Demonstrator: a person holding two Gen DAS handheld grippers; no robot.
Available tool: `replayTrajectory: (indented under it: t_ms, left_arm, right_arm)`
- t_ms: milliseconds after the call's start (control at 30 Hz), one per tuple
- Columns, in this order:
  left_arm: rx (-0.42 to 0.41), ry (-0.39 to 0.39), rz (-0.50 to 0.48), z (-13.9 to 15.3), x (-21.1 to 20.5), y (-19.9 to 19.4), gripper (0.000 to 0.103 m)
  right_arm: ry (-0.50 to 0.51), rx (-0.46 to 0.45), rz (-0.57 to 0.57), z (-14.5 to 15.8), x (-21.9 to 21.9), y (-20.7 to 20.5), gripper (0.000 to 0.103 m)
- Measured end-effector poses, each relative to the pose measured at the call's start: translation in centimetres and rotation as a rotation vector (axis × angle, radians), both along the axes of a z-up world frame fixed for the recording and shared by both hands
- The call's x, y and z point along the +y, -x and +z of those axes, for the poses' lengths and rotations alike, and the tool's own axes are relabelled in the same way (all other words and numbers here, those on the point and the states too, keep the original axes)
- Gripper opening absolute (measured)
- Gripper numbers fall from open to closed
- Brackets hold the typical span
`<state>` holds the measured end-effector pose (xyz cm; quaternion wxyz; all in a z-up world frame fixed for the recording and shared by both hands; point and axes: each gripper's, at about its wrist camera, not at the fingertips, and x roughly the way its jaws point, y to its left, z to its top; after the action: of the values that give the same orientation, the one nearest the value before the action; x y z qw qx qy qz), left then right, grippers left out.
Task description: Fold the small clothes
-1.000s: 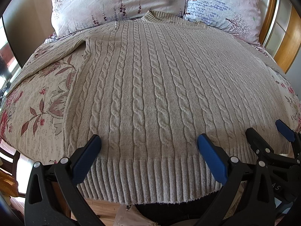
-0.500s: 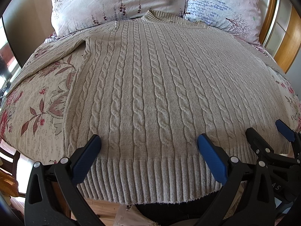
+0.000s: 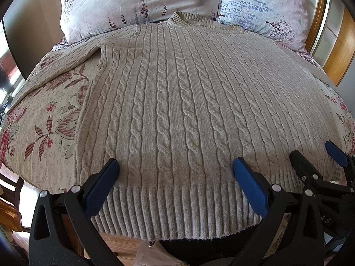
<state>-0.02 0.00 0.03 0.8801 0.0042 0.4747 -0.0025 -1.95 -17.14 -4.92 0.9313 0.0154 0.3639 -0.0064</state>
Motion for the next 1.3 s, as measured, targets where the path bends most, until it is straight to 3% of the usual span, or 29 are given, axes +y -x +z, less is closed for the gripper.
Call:
replayTrajectory:
  t_ms: [533,967,1067,1300]
  left_arm:
    - [0.002,-0.001,-0.001,0.0,0.0,0.0,0.101]
    - [0.017,-0.001,-0.039,0.2,0.0,-0.8,0.101]
    - [0.0,0.037,-0.062,0.8,0.5,-1.7,0.101]
    - [-0.115,0.037,-0.108,3.6,1.0,-4.5,0.101]
  right_arm:
    - [0.002,0.001,0.003,0.0,0.1,-0.1,0.102]
    - [-0.003,-0.062,0.097,0.3,-1.6,-1.5,0.102]
    - [-0.065,-0.091,0.073,1.9,-4.0,-2.6,0.102]
    - [-0.351,-0.135,-0.084,6.3,-14.9,-7.2,0.102]
